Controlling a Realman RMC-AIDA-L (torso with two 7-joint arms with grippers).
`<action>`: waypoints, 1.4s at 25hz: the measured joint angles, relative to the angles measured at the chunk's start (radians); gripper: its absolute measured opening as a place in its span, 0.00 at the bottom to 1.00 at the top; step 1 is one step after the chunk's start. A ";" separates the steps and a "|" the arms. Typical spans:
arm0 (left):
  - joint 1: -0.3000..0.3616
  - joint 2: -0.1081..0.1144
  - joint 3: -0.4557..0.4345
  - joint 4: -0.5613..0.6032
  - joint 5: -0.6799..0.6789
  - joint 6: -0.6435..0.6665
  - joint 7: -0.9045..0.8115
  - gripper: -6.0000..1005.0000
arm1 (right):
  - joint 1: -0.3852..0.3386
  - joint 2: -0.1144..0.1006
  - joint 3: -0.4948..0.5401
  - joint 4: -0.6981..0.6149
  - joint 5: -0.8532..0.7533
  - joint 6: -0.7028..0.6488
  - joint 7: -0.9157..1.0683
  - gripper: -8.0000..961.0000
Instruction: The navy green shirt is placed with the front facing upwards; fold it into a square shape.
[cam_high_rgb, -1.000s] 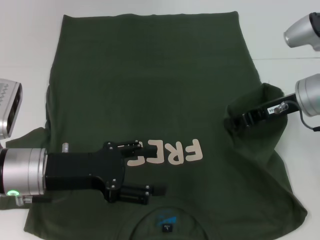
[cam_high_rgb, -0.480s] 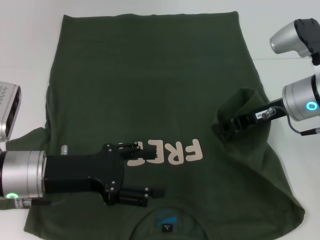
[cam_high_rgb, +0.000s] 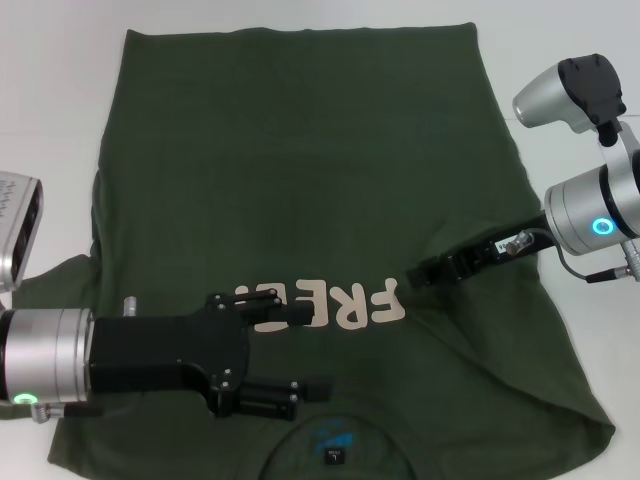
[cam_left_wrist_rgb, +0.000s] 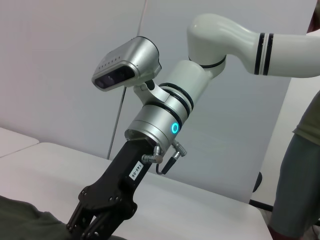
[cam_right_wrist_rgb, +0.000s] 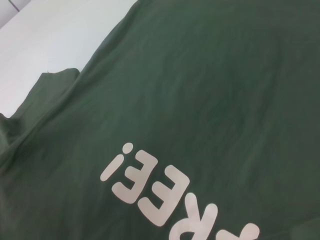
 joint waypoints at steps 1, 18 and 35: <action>0.000 0.000 0.000 0.000 0.000 -0.001 0.001 0.90 | 0.000 0.000 -0.003 0.000 0.001 0.004 0.000 0.15; -0.001 0.000 -0.031 -0.012 0.000 -0.002 0.000 0.90 | -0.072 -0.028 0.006 -0.012 0.237 -0.009 -0.175 0.64; -0.001 0.007 -0.095 0.008 -0.015 -0.031 -0.115 0.90 | -0.340 -0.001 0.004 -0.010 0.459 -0.270 -0.922 0.98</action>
